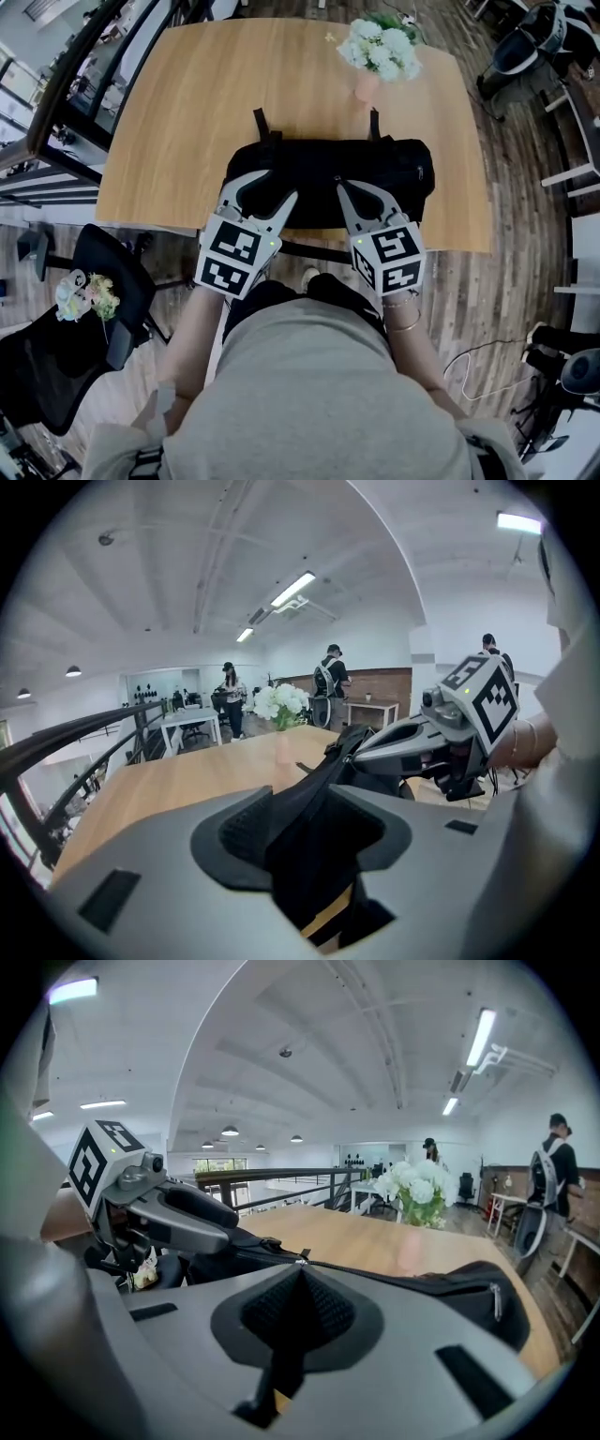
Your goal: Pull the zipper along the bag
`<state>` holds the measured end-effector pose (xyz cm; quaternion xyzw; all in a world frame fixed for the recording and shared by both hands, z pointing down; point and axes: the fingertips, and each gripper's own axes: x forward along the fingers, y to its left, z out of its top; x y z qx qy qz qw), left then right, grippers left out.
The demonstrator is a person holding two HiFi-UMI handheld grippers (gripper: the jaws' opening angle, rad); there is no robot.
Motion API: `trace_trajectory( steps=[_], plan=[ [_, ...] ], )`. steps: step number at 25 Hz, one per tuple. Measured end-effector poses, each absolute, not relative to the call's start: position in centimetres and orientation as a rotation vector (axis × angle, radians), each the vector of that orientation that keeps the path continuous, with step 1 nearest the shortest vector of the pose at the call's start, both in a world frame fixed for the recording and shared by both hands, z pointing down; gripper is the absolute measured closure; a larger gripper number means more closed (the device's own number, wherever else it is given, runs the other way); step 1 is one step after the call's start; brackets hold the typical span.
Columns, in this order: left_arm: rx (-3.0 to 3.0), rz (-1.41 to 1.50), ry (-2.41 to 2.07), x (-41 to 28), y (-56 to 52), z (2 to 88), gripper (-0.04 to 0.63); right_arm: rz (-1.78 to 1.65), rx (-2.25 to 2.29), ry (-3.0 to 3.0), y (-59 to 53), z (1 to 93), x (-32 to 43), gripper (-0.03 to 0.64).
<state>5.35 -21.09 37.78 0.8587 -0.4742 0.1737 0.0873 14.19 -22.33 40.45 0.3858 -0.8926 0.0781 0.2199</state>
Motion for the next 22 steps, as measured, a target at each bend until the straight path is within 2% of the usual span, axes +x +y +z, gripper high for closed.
trace_trajectory(
  steps=[15,22],
  plan=[
    [2.715,0.842,-1.202,12.9,-23.4,39.7,0.414,0.218,1.008,-2.486,-22.6,39.9,14.4,0.607],
    [2.736,0.943,-1.215,13.4,-23.9,40.3,0.492,0.243,1.026,-2.496,-22.6,40.0,14.6,0.607]
  ],
)
